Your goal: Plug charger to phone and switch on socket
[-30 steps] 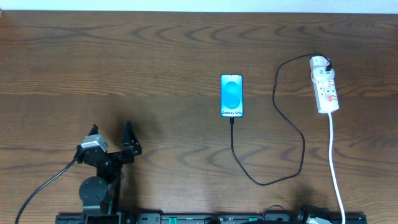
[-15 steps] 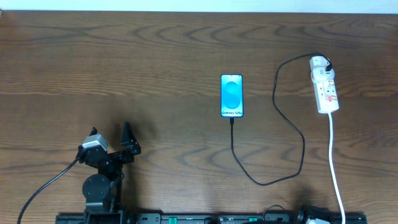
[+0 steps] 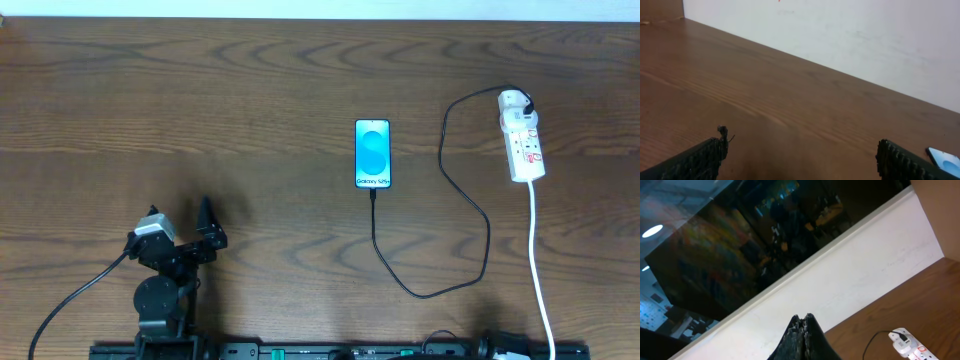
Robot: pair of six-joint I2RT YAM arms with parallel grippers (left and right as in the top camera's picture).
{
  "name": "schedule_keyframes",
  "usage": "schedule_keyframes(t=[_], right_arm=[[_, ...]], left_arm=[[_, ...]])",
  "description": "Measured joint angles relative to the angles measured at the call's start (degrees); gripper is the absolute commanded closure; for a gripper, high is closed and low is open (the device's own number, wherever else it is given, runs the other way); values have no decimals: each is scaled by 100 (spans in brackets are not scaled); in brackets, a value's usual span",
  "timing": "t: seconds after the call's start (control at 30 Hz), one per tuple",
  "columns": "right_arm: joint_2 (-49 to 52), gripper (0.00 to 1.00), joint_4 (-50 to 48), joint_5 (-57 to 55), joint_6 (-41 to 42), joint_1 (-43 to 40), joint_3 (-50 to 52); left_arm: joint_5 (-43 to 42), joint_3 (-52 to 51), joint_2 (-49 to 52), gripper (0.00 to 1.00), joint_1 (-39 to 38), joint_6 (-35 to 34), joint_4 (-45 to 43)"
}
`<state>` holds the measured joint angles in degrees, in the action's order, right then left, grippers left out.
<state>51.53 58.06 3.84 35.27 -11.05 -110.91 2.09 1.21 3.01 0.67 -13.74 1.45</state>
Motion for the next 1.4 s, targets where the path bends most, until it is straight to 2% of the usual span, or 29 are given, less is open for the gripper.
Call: schedule_keyframes(t=[1.4], right_arm=[[-68, 99, -264, 393, 2, 428, 46]], left_arm=[[4, 0, -232, 2, 0, 26, 0]])
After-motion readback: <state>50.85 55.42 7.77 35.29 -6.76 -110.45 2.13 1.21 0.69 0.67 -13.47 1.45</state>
